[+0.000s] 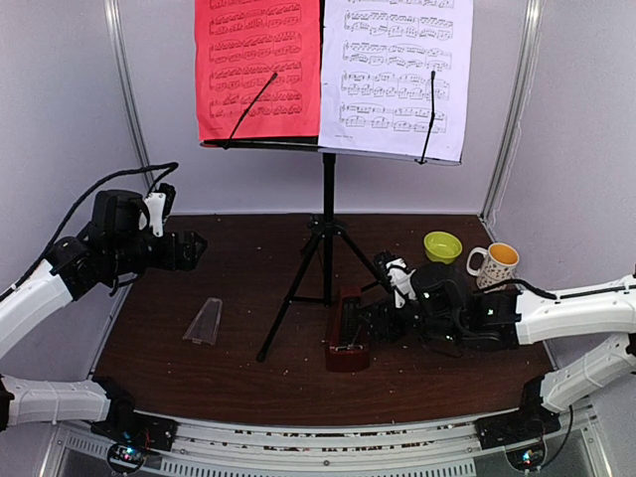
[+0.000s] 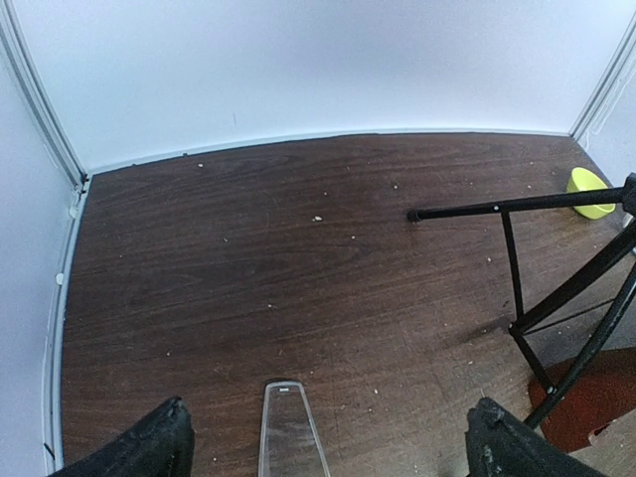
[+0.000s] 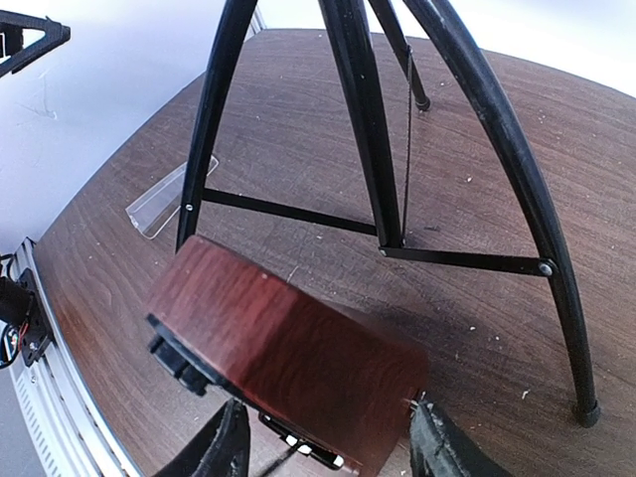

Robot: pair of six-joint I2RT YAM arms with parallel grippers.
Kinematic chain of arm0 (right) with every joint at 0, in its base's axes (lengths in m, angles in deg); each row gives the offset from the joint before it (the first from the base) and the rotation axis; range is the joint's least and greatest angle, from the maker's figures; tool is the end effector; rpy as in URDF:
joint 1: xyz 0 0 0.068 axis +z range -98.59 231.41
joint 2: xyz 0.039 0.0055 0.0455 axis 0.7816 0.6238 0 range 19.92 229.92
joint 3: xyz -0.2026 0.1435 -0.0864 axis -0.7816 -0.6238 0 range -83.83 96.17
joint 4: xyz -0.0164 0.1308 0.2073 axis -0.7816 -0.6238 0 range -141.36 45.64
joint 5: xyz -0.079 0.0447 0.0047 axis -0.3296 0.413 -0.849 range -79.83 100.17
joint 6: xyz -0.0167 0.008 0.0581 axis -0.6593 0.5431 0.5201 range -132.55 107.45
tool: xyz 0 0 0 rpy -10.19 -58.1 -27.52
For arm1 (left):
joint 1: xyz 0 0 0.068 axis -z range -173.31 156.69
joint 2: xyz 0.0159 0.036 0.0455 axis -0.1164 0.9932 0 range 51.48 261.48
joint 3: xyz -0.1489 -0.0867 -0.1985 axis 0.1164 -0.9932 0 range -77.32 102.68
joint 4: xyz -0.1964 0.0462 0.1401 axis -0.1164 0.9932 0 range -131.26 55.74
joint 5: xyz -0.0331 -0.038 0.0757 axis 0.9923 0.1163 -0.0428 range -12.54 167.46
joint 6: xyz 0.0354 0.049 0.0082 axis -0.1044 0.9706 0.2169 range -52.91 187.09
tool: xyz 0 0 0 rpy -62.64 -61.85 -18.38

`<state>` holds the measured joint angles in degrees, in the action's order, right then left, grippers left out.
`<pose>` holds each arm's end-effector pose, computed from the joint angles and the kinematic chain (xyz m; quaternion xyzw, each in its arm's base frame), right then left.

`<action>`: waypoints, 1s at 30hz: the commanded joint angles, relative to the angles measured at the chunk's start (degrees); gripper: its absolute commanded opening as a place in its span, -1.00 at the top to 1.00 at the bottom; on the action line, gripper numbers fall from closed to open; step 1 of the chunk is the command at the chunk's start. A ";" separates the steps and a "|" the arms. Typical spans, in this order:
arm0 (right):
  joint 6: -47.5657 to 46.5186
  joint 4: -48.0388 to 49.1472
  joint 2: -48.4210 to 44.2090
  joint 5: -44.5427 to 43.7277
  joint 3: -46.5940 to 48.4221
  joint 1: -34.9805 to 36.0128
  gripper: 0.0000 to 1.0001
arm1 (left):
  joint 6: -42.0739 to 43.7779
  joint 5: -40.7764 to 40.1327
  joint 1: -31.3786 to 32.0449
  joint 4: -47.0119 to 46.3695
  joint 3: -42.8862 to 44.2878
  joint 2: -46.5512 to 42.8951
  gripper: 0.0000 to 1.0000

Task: Set up the instrument practice props

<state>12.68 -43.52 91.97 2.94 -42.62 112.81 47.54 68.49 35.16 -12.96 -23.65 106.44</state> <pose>0.1351 0.2358 0.2298 -0.2383 0.8314 0.3026 0.4005 0.1856 -0.0926 0.3173 0.0278 0.8620 -0.1424 0.4857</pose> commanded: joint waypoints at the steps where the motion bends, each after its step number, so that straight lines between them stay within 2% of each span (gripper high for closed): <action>1: -0.45 -0.09 -1.86 0.44 -0.71 -0.04 -0.10 | 0.55 -0.35 0.13 -2.72 0.21 -0.09 -0.96; 3: -0.51 -0.36 -2.15 0.69 -0.53 -0.01 -0.16 | 0.57 -0.49 0.10 -2.80 0.14 -0.19 -0.96; 6: -0.56 -0.77 -2.71 0.92 -0.39 0.34 -0.56 | 0.44 -0.81 0.12 -2.76 0.12 -0.33 -0.96; 8: -0.04 -0.53 -3.03 0.87 -0.48 0.62 -0.72 | -0.01 -1.60 0.11 -2.67 0.12 -0.38 -0.96; 10: 0.52 -0.30 -3.15 0.66 -0.55 0.93 -0.79 | -0.74 -2.64 0.16 -2.40 0.24 -0.46 -0.96; 18: 2.47 -1.33 -1.24 -2.61 1.82 3.22 -0.97 | -2.83 -4.19 0.11 -0.33 1.41 -0.07 -0.96; 30: 6.07 -7.97 -0.26 -12.34 3.38 3.08 -1.00 | -2.53 -3.63 0.10 0.53 1.70 -0.02 -0.96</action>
<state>16.83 -48.02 91.47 -4.25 -40.87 115.98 45.53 65.48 35.16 -11.37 -23.52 106.68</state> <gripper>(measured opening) 0.999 0.978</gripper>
